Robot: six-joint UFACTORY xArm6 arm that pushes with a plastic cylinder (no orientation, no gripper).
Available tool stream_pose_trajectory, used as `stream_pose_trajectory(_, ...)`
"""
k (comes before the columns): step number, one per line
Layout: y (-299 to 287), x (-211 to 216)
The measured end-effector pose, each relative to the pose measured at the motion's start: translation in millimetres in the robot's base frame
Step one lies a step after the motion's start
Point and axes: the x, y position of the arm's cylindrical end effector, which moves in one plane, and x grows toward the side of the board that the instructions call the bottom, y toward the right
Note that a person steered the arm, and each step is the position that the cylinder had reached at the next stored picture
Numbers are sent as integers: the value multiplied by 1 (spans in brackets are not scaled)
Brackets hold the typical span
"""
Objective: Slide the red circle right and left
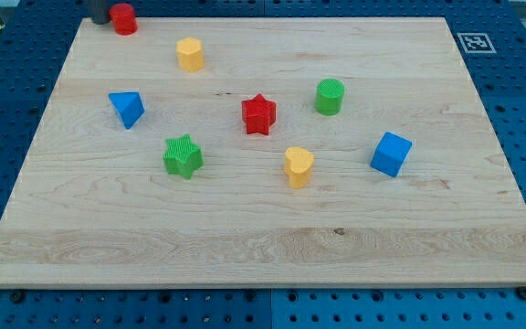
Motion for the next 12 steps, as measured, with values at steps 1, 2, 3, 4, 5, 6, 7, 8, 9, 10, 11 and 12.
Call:
stream_pose_trajectory(1, 93, 1)
stream_pose_trajectory(2, 109, 13)
stream_pose_trajectory(3, 132, 8)
stream_pose_trajectory(4, 151, 1)
stream_pose_trajectory(5, 203, 9)
stream_pose_trajectory(6, 235, 30)
stream_pose_trajectory(7, 235, 48)
stream_pose_trajectory(8, 232, 50)
stream_pose_trajectory(9, 219, 50)
stream_pose_trajectory(10, 198, 48)
stream_pose_trajectory(11, 185, 40)
stream_pose_trajectory(12, 174, 18)
